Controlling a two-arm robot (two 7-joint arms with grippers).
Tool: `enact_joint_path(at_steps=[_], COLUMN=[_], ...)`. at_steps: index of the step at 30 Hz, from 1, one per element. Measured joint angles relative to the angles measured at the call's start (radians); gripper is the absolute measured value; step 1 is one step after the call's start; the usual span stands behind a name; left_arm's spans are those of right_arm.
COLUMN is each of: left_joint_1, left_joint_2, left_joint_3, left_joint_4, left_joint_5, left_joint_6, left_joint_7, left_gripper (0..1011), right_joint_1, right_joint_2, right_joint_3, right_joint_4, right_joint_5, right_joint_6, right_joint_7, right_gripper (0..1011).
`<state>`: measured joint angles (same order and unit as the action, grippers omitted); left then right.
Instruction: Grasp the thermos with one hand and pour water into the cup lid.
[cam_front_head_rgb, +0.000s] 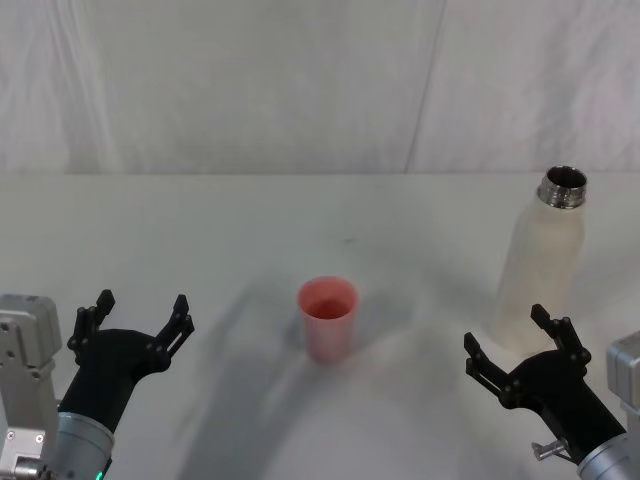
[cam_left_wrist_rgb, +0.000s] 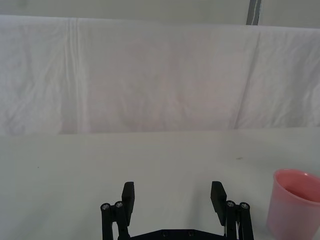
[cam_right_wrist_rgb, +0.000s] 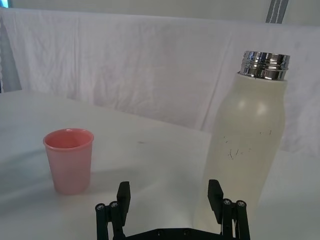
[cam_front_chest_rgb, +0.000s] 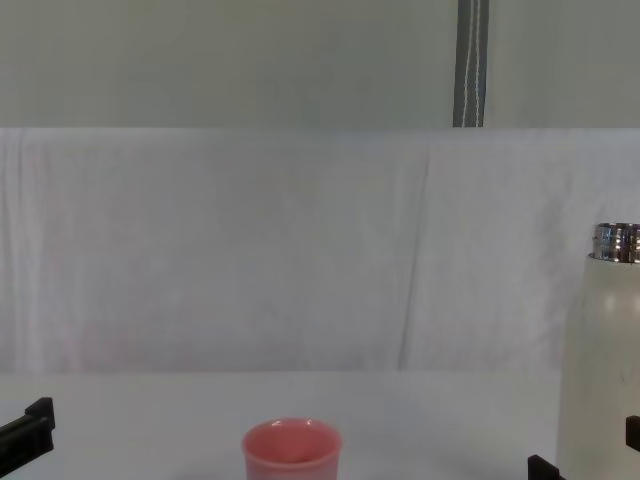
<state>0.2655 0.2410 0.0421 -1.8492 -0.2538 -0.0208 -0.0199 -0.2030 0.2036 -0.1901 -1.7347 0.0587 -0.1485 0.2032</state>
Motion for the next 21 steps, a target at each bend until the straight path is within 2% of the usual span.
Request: enact_joint_path(at_steps=[21], left_joint_1=[0.0], left_joint_2=[0.0], left_joint_3=[0.0], left_joint_4=[0.0], left_joint_5=[0.0], left_joint_6=[0.0], left_joint_7=[0.0], left_gripper=[1001], right_joint_1=[0.0], right_joint_2=[0.001], right_joint_3=[0.0], right_joint_4=[0.0], right_joint_5=[0.0], right_joint_6=[0.001], right_joint_7=[0.001], right_gripper=[1000])
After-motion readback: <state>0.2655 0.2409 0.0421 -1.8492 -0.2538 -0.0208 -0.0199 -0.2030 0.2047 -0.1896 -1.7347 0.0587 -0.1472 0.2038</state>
